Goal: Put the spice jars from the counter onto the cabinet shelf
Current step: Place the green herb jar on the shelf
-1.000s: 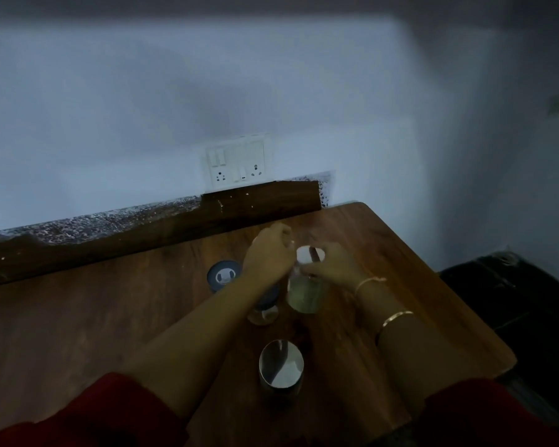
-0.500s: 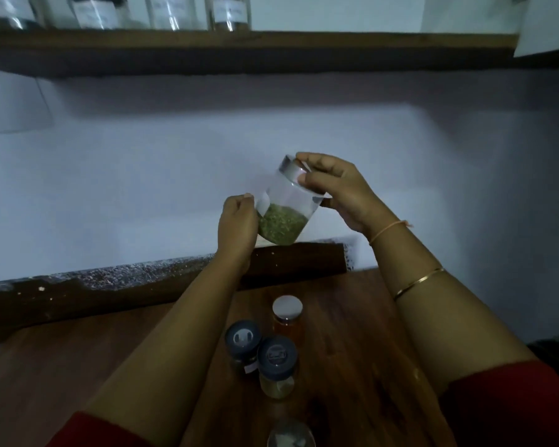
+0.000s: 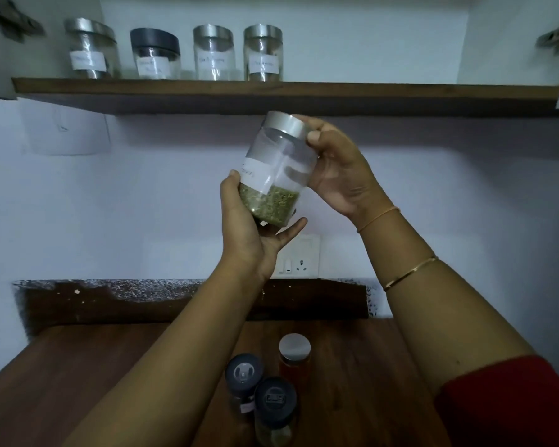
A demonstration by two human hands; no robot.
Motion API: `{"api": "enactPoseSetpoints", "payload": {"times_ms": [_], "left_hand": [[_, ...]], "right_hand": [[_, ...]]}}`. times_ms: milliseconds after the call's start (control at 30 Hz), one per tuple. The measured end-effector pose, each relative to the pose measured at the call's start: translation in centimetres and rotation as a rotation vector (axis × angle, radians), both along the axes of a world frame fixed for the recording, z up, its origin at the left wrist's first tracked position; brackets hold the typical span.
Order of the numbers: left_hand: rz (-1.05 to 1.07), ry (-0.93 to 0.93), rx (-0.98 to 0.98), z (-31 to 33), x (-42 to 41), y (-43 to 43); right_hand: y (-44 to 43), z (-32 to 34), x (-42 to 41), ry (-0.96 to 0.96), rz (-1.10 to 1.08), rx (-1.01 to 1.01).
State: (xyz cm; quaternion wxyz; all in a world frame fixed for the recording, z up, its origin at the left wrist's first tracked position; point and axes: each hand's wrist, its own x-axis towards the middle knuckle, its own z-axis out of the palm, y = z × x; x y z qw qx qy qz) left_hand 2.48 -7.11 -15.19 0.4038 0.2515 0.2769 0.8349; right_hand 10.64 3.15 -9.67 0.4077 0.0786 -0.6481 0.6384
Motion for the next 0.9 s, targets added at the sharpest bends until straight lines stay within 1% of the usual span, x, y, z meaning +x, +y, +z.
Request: {"api": "enactPoseSetpoints", "payload": {"times_ms": [133, 233, 333, 500, 600, 800, 900], "left_hand": [[0.198, 0.083, 0.094, 0.5, 1.9, 0.0], [0.374, 0.176, 0.158, 0.8, 3.0, 0.1], [0.526, 0.295, 0.210, 1.0, 3.8, 0.2], [0.707, 0.490, 0.279, 0.9, 5.2, 0.3], [0.749, 0.543, 0.334, 0.4, 5.9, 0.7], [0.803, 0.592, 0.354, -0.2, 6.8, 1.5], [0.797, 0.625, 0.366, -0.5, 7.2, 1.8]], "right_hand": [[-0.2, 1.3, -0.3, 0.130, 0.239, -0.080], [-0.7, 2.3, -0.7, 0.190, 0.338, -0.112], [-1.5, 3.0, -1.1, 0.224, 0.362, -0.123], [-2.7, 3.6, -1.2, 0.294, 0.354, -0.122], [-2.8, 3.6, -0.9, 0.331, 0.374, -0.140], [-2.2, 3.2, -0.5, 0.313, 0.405, -0.154], [-1.8, 3.0, -0.1, 0.343, 0.441, -0.165]]}}
